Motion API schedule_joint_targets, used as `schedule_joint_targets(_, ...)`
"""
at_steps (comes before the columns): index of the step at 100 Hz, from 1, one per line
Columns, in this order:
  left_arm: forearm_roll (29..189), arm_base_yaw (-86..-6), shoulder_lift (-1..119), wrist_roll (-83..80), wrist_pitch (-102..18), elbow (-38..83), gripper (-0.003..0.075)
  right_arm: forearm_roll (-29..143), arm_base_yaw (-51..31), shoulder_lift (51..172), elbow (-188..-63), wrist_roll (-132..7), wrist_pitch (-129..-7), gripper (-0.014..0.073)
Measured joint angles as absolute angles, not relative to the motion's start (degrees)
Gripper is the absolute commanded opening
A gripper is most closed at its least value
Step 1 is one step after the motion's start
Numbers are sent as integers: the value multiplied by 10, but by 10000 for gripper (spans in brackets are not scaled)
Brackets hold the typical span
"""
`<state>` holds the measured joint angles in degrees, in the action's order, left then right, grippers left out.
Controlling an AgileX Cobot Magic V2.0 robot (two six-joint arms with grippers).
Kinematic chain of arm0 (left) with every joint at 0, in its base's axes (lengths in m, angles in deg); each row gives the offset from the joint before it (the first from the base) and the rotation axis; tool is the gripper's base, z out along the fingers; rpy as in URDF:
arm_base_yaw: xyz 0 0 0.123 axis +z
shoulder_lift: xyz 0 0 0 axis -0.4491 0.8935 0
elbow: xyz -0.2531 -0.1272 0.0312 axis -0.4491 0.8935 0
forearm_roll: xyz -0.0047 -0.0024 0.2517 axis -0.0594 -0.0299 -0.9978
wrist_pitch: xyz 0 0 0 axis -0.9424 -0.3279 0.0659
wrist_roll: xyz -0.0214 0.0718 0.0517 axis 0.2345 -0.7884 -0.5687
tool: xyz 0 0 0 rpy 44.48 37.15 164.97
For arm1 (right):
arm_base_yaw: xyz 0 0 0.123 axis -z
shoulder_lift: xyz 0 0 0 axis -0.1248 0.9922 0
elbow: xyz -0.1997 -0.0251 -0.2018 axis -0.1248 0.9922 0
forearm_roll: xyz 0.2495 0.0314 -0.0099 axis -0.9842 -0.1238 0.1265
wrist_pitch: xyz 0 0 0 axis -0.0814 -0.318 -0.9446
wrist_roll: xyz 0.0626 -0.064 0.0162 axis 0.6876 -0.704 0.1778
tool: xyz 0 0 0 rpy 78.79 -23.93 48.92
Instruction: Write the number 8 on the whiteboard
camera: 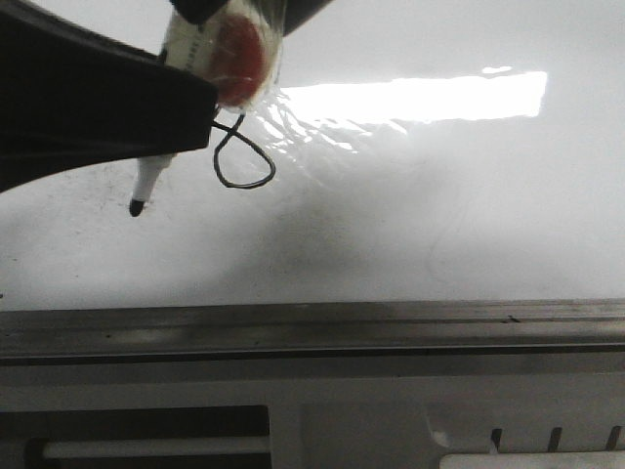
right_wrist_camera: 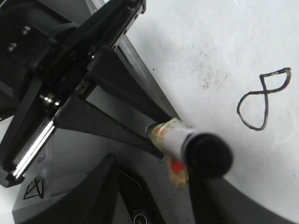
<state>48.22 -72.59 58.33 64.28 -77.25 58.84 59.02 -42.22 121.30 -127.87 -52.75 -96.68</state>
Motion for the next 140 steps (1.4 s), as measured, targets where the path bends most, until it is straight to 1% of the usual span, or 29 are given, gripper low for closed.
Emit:
schedule_joint_targets(21, 683, -720, 583, 645, -677, 588, -21, 590, -422, 1213, -1279, -527, -967, 302)
schedule_joint_targets(42, 800, -680, 583, 647, -650, 588, -21, 590, -422, 1213, -1279, -529, -969, 301)
schedule_joint_targets(59, 825, -660, 583, 648, -644, 588, -20, 590, -422, 1213, -1279, -529, -970, 301)
schedule_joint_targets(88, 838, -660, 616, 648, -660, 588, -20, 590, -422, 1213, -1279, -529, -971, 301)
schedule_joint_targets(120, 846, -660, 621, 648, -680, 587, -15, 590, -422, 1213, -1279, -529, -971, 301)
schedule_joint_targets(125, 846, -660, 621, 648, -680, 587, 9, 590, -422, 1213, -1279, -529, -971, 301)
schedule_joint_targets(129, 846, -660, 622, 648, -681, 587, 51, 590, -422, 1213, -1279, -527, -971, 301)
schedule_joint_targets(134, 846, -660, 624, 648, -682, 587, 118, 590, -422, 1213, -1279, -527, -971, 301)
schedule_joint_targets(140, 846, -660, 625, 648, -683, 587, 223, 590, -422, 1213, -1279, -527, -971, 301)
